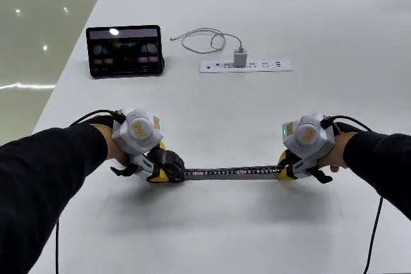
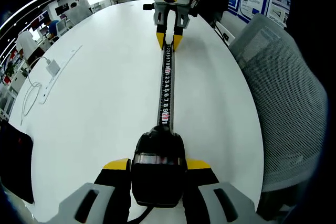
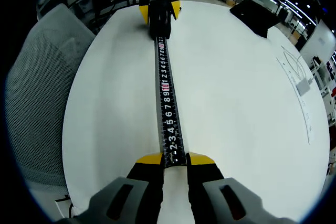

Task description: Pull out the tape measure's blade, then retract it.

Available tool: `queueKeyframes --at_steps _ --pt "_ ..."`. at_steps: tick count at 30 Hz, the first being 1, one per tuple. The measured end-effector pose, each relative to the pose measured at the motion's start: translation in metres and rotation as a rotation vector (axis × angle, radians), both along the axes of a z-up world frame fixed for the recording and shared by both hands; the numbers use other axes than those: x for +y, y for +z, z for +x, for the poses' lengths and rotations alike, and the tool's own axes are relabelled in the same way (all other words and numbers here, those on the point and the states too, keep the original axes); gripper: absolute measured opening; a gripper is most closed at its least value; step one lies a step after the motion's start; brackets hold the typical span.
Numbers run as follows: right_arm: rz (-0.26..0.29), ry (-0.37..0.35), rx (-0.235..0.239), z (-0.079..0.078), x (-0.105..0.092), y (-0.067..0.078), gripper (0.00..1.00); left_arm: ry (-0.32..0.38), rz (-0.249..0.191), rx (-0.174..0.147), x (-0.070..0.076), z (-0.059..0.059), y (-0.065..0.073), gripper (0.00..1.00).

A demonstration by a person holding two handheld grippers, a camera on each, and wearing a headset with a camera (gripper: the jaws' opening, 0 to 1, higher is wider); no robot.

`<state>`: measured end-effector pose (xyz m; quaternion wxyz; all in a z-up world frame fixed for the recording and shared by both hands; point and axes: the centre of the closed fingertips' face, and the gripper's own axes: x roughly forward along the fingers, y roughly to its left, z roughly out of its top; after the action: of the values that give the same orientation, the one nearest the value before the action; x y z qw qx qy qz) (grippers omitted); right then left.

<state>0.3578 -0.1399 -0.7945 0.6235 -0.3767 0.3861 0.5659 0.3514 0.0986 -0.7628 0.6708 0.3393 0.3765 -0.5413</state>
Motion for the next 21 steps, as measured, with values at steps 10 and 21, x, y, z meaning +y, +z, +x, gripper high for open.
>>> queueKeyframes --at_steps 10,21 --pt "-0.012 0.004 -0.019 0.001 0.0 0.0 0.14 -0.013 0.047 0.01 0.003 0.0 -0.003 0.35" --pt "0.0 -0.043 -0.025 0.002 -0.005 0.006 0.27 0.073 0.049 -0.018 0.011 0.01 0.002 0.58"
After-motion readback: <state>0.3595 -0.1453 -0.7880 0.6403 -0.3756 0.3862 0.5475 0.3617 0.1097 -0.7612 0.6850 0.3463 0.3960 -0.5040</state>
